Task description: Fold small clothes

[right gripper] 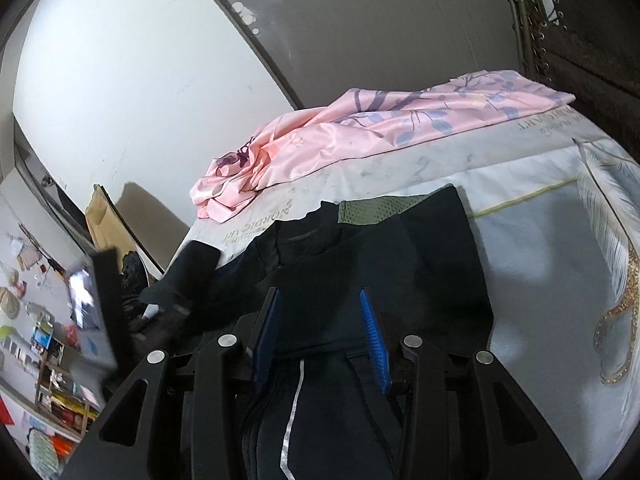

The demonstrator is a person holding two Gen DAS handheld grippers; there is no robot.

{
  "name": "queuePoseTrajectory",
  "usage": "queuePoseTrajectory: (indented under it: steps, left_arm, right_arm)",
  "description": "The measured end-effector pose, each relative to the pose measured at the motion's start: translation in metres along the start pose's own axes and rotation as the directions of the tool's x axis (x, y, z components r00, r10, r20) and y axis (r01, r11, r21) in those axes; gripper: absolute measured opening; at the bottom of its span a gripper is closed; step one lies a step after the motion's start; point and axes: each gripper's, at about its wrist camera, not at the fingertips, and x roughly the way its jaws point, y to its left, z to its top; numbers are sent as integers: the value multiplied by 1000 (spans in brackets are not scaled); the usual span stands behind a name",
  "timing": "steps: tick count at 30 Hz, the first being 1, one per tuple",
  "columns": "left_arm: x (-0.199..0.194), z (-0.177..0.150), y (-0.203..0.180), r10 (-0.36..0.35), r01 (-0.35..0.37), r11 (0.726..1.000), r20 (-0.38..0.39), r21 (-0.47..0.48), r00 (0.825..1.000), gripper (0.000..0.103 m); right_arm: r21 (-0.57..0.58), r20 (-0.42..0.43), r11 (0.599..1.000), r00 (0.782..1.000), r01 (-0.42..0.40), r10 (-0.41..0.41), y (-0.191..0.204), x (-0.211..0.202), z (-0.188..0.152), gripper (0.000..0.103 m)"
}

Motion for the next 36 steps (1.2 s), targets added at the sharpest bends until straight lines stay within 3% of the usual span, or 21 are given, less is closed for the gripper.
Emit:
queuePoseTrajectory:
  steps: [3,7,10,11,12,14,17,19,23,26,30,33,36]
  left_arm:
    - [10,-13,-25,-22,24,998,-36,58,999,5]
    - [15,-25,-42,1,3,994,-40,113,999,7]
    - [4,-26,-40,-41,45,993,-35,107,999,14]
    - [-3,-27,-37,-52,54,993,-26,101,998,24]
    - [-13,-28,-29,-62,62,994,-6,92,998,42]
    - [-31,-32,-11,-52,48,996,45,76,998,64]
    - [-46,-42,21,-21,15,998,95,63,995,70]
    - [-42,-49,51,7,-10,999,87,34,996,73]
    - [-8,-57,101,73,-75,996,-31,-51,997,73]
    - [2,-57,113,47,-51,994,-51,-94,998,73]
    - [23,-53,126,45,-59,984,-85,-169,995,73]
    - [39,-58,143,-16,-24,965,-150,-262,989,73]
    - [48,-63,157,-67,9,944,-165,-331,984,73]
  right_arm:
    - [1,-6,1000,1000,11,-11,-2,4,-1,41]
    - [-1,-12,1000,1000,20,-20,-3,7,-2,41]
    - [0,-13,1000,1000,24,-24,-6,8,-2,41]
    - [1,-12,1000,1000,26,-26,-7,8,-2,41]
    - [1,-12,1000,1000,27,-27,-7,8,-2,41]
    - [-3,-11,1000,1000,28,-28,-8,9,-2,41]
    - [-33,-16,999,1000,22,-22,1,10,-6,41]
    - [-76,-31,997,999,9,-12,16,14,-12,41]
    - [-181,-105,983,994,-20,1,62,38,-26,41]
    - [-343,-132,939,991,-33,-13,115,59,-32,41]
    - [-573,-152,819,985,-19,-83,179,95,-41,41]
    - [-657,-129,754,980,28,-149,200,118,-47,41]
    - [-702,-144,712,971,34,-188,213,142,-52,41]
